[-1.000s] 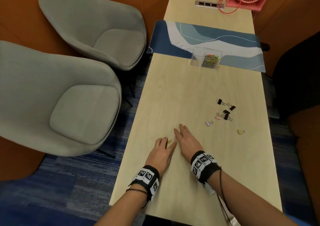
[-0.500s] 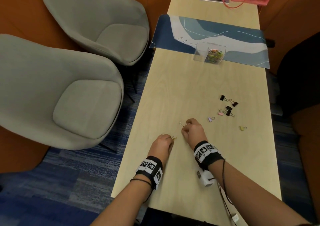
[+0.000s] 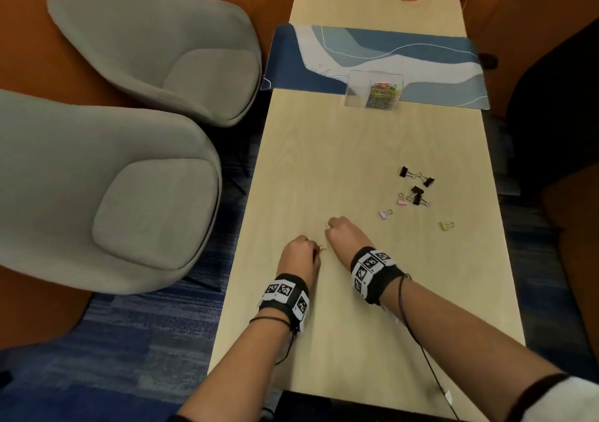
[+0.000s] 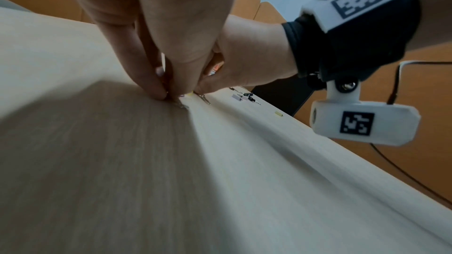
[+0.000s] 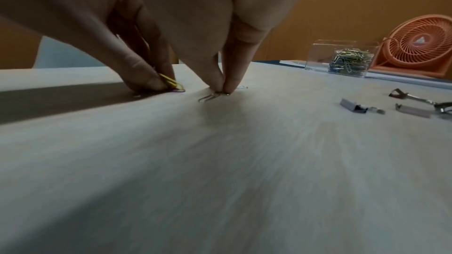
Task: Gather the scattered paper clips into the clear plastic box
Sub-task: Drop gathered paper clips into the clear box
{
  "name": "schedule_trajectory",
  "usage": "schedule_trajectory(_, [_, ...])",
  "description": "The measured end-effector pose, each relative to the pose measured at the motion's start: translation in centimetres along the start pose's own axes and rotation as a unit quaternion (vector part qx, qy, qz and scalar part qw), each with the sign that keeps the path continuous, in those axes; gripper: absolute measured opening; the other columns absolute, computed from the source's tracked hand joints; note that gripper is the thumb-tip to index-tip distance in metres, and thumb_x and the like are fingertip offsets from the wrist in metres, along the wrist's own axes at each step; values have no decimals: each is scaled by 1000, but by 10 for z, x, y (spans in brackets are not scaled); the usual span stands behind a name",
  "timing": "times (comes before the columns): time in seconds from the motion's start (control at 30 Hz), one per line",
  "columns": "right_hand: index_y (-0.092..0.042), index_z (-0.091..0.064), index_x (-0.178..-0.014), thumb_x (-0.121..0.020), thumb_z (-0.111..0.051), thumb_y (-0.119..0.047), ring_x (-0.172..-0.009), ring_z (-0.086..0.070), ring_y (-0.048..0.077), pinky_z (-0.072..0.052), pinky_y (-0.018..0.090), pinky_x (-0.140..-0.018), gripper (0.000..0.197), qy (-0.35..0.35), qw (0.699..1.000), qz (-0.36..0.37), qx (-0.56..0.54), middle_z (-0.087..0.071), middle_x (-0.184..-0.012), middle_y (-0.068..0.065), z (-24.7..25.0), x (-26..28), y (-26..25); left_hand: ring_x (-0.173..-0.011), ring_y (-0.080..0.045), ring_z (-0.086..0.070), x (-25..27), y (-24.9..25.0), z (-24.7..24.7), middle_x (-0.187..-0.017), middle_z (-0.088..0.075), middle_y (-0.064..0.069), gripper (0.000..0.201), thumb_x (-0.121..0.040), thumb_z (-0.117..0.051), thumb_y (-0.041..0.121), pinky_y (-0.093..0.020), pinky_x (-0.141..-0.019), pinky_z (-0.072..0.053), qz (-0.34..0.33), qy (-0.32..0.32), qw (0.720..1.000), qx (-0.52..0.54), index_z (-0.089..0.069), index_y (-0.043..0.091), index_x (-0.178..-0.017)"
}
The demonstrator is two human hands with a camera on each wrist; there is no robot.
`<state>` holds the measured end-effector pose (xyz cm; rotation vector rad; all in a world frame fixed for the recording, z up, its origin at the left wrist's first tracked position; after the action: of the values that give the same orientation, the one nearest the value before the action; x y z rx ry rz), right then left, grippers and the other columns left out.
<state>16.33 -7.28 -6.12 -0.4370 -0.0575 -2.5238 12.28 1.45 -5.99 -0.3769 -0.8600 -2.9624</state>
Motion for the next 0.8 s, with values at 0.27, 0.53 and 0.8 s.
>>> schedule_trajectory(0.27, [-2,-62,-103,-88,-49,5,-94,-62,32,-46,34,-72,21,-93,994,16,47,-62,-105,16,23,-25,8,-78,-26,-67,-27,-2,9,-82,-71,-9,9,-77,-66,11,-30,-75,-56,88,-80,993,0,-75,10,-80])
schedule_trajectory(0.53, [-1,-65,-88,-81,-62,0,-85,-64,30,-53,31,-71,8,-69,993,-77,-51,-65,-93,15,34,-48,39,-73,-18,-71,-54,-6,10,-74,-74,-2,6,-69,-71,10,-27,-73,-60,133,-150,979,31,-77,12,-70])
schedule_trajectory(0.8, [-3,-71,-75,-71,-78,2,-74,-72,19,-58,24,-71,9,56,654,-300,-693,-72,-85,15,26,-16,152,-58,-3,-58,-74,-8,20,-64,-69,6,7,-64,-83,16,-10,-55,-44,59,-123,984,114,-76,17,-66])
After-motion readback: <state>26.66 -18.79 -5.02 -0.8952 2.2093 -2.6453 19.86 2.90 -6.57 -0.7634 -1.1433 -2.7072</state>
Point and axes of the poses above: each hand's wrist, its own x-axis away from the middle knuckle, its own z-axis out of the back of the hand, y = z × x, the point moved 7 cm from there along -x, towards the middle knuckle
